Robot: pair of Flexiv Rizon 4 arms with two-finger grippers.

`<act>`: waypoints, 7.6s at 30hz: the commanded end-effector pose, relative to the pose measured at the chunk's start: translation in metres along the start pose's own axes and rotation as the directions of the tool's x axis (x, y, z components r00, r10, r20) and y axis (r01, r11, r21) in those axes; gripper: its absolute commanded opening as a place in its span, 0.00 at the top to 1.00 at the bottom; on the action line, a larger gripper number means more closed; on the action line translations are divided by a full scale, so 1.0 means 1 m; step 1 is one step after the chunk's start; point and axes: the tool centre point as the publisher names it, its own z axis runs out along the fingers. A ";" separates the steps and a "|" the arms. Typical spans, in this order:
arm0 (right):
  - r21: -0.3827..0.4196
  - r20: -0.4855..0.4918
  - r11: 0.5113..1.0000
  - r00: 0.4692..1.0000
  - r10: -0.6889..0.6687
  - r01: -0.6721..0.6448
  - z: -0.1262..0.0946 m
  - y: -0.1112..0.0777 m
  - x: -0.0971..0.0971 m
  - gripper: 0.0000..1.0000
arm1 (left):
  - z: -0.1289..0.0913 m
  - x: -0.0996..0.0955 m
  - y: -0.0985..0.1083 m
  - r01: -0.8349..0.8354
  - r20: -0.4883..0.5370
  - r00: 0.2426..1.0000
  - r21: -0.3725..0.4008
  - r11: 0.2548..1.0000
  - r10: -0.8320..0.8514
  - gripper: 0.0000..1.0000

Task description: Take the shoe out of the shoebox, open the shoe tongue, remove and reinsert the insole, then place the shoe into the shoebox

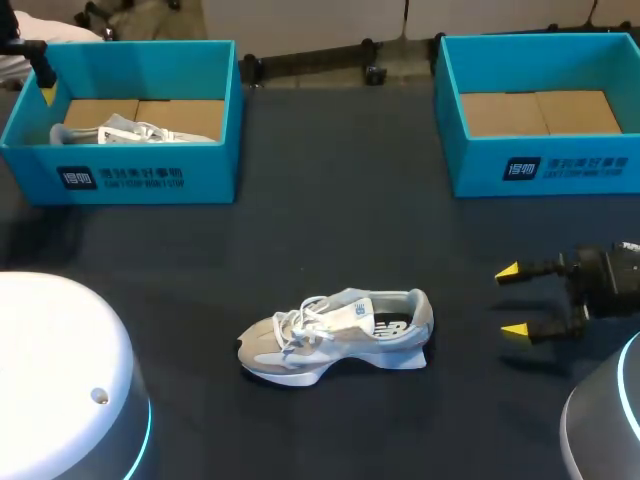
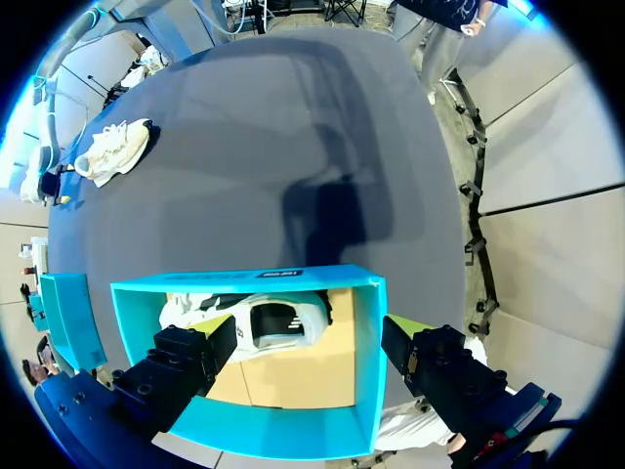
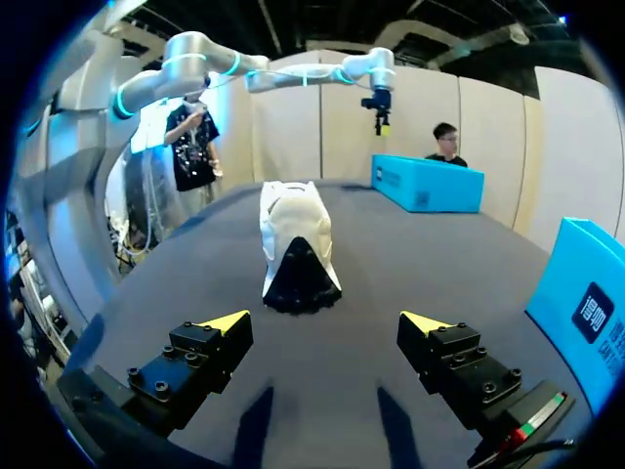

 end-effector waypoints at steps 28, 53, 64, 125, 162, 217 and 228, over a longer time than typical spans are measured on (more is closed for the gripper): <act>-0.062 -0.110 0.996 0.991 -0.077 0.070 0.068 0.008 0.016 0.00 | -0.001 0.000 0.000 -0.001 -0.003 1.000 0.000 1.000 0.001 0.00; -0.099 -0.152 0.991 0.983 -0.103 0.089 0.113 0.028 0.034 0.00 | -0.001 0.000 0.000 -0.001 -0.003 1.000 0.000 1.000 0.001 0.00; -0.106 -0.150 0.989 0.982 -0.115 0.100 0.126 0.034 0.030 0.00 | -0.001 0.000 0.000 -0.001 -0.003 1.000 0.000 1.000 0.001 0.00; -0.093 -0.034 0.992 0.996 -0.087 0.084 0.153 0.037 0.038 1.00 | -0.001 0.000 0.000 -0.001 -0.003 1.000 0.000 1.000 0.001 0.00; -0.052 -0.060 0.997 0.996 -0.066 0.063 0.159 0.038 0.029 1.00 | -0.001 0.000 0.000 -0.001 -0.003 1.000 0.000 1.000 0.001 0.00; -0.052 -0.060 0.997 0.996 -0.066 0.063 0.159 0.038 0.029 1.00 | -0.006 -0.146 -0.158 0.868 -0.191 -0.496 -0.086 -0.489 -0.847 0.00; -0.052 -0.060 0.997 0.996 -0.066 0.063 0.159 0.038 0.029 1.00 | -0.013 -0.218 -0.227 0.294 -0.080 -0.955 -0.168 -0.941 -0.285 0.00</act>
